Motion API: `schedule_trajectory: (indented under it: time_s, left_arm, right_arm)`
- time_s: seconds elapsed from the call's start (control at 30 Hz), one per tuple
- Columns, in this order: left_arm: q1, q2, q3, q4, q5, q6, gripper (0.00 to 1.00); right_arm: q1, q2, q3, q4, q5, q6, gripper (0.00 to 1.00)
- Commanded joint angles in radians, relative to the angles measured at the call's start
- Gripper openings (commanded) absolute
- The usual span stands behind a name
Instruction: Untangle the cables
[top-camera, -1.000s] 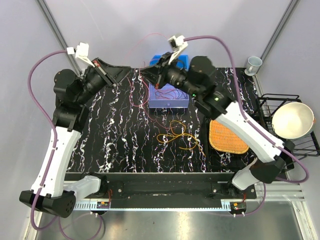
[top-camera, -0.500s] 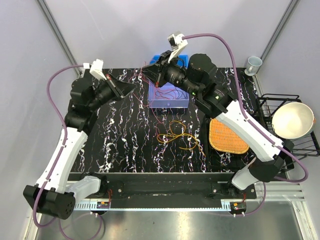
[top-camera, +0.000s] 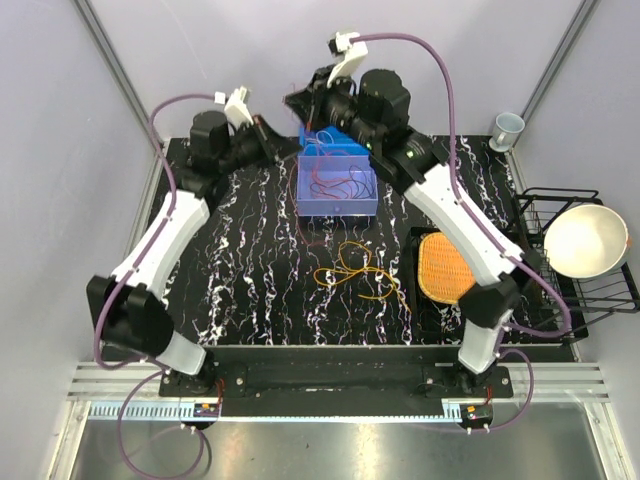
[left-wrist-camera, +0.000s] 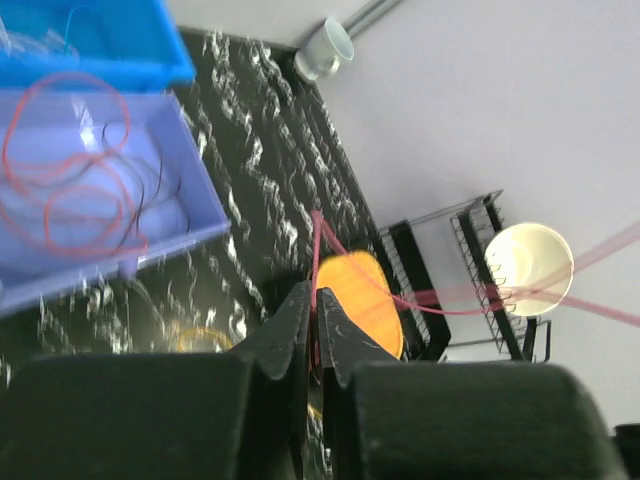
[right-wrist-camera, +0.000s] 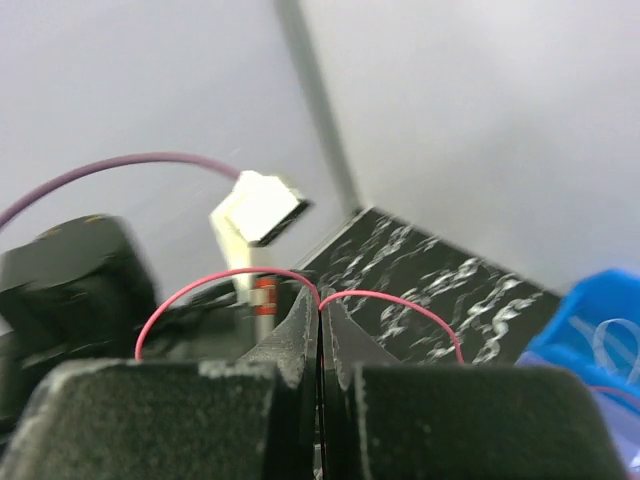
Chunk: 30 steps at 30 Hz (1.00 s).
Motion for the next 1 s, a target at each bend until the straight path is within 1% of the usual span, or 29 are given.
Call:
schedule_trajectory:
  time_s: [0.0,0.03,0.1,0.13,0.23,0.3,0.43,0.53,0.6,0.7,0.73,0.83,0.97]
  left_arm:
    - [-0.001,0.163,0.218,0.059,0.035,0.01,0.03]
    - [-0.002,0.192,0.285,0.056,0.05,0.008,0.02]
    - [-0.005,0.269,0.347,0.048,0.055,0.007,0.0]
    - [-0.004,0.292,0.373,0.047,0.052,0.007,0.0]
    - [-0.004,0.373,0.511,0.033,0.049,0.011,0.0]
    - [-0.007,0.43,0.562,0.033,0.051,0.01,0.0]
    - [-0.007,0.522,0.694,0.021,0.066,-0.007,0.0]
    - [-0.01,0.564,0.72,0.021,0.066,-0.001,0.0]
    - [-0.011,0.582,0.709,0.019,0.06,0.011,0.0]
    - [-0.013,0.597,0.651,0.025,0.045,0.019,0.0]
    - [-0.011,0.599,0.61,0.025,0.035,0.019,0.0]
    - [-0.013,0.613,0.544,0.027,-0.005,0.025,0.0]
    - [-0.011,0.677,0.548,-0.024,0.015,0.027,0.0]
  right_arm:
    - [-0.105,0.13,0.214,-0.053,-0.029,-0.024,0.0]
    - [-0.133,0.193,0.313,-0.074,-0.036,-0.027,0.0]
    - [-0.156,0.253,0.403,-0.114,-0.053,-0.03,0.0]
    - [-0.165,0.3,0.479,-0.119,-0.058,-0.035,0.0]
    - [-0.196,0.376,0.592,-0.123,-0.061,-0.038,0.0]
    - [-0.222,0.4,0.618,-0.114,-0.07,-0.035,0.0]
    - [-0.265,0.443,0.601,-0.048,-0.098,-0.018,0.0]
    - [-0.297,0.465,0.583,-0.024,-0.13,0.019,0.0]
    - [-0.303,0.463,0.545,-0.019,-0.136,0.022,0.0]
    - [-0.303,0.437,0.407,0.013,-0.139,0.029,0.0]
    - [-0.303,0.433,0.344,0.027,-0.138,0.034,0.0]
    - [-0.305,0.43,0.261,0.024,-0.121,0.049,0.0]
    - [-0.303,0.42,0.154,0.018,-0.073,0.08,0.0]
